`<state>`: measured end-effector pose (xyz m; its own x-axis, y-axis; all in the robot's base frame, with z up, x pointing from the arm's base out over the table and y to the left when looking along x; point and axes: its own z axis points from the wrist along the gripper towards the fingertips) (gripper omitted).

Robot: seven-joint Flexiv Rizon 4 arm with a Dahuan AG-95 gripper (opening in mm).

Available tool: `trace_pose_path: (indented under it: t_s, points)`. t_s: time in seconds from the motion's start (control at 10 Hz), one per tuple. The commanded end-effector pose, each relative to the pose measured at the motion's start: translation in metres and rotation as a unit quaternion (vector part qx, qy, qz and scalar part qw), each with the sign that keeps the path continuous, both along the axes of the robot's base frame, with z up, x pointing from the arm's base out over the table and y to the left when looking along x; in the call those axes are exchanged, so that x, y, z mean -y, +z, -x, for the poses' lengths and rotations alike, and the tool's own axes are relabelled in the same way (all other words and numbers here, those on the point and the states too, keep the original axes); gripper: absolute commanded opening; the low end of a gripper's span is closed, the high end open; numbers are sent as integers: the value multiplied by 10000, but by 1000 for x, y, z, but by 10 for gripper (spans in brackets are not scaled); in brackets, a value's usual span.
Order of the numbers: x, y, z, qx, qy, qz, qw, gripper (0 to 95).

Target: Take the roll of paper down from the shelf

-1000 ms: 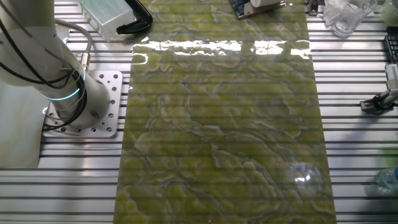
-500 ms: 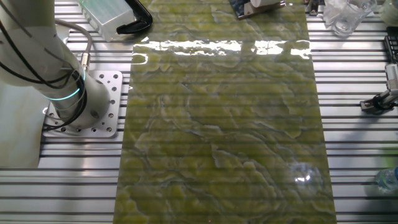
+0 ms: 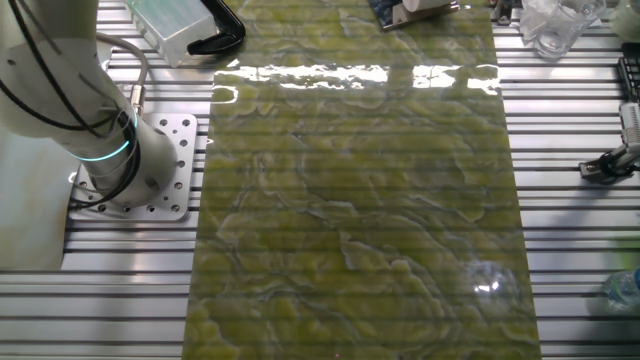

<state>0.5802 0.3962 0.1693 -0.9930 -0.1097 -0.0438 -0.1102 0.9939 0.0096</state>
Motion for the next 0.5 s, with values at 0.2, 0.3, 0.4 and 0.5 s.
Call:
trace_pose_path:
  t_s: [0.2, 0.3, 0.4, 0.5]
  points:
    - [1, -15, -1, 30, 86, 154, 9998, 760]
    - [1, -22, -2, 96, 85, 150, 9998, 760]
    - [0, -24, -3, 114, 90, 155, 9998, 760]
    - [0, -28, -7, 95, 158, 166, 9997, 760]
